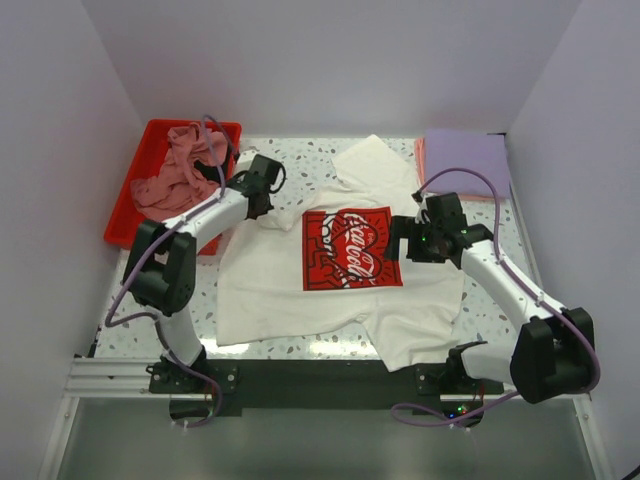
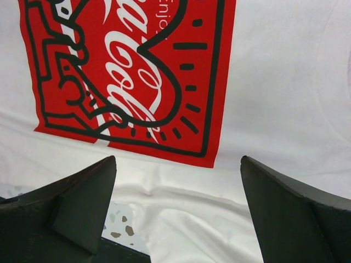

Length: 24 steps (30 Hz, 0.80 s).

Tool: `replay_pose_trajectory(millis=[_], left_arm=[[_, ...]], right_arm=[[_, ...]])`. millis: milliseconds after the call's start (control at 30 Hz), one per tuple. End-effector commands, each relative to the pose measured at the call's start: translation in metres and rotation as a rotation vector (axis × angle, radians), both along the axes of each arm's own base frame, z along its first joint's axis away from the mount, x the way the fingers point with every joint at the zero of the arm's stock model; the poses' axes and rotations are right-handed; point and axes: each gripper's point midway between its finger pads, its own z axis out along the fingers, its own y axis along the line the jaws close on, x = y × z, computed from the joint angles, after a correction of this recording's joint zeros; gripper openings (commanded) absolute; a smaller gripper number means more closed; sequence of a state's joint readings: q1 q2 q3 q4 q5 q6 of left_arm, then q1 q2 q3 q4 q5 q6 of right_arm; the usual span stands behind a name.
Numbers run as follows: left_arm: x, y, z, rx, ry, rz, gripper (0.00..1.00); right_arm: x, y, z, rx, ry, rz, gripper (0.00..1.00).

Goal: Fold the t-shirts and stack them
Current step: Flatten the tshirt out

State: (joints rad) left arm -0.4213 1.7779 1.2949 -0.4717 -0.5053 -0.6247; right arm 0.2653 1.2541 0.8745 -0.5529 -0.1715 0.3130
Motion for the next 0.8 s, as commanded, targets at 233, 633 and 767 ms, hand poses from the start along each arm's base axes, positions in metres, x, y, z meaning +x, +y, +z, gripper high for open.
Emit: replay_pose_trajectory(millis=[233,633,767], left_arm=[[0.005,0.029,-0.037,-0.017,0.076,0.097,0.0],[-0.037,0.016,-0.046,-0.117,0.055,-0.023,0.02],[-0.041,0.001,-0.03,-0.147,-0.001,-0.119,0.03]], right_arm=[[0.01,-0.007,-0.001,-0.042,-0.016,-0.02,0.99],[0.011,-0.005,-0.004,-0.036,-0.001,-0.018,0.99],[0.011,-0.005,-0.003,-0.036,-0.006,-0.018,0.99]])
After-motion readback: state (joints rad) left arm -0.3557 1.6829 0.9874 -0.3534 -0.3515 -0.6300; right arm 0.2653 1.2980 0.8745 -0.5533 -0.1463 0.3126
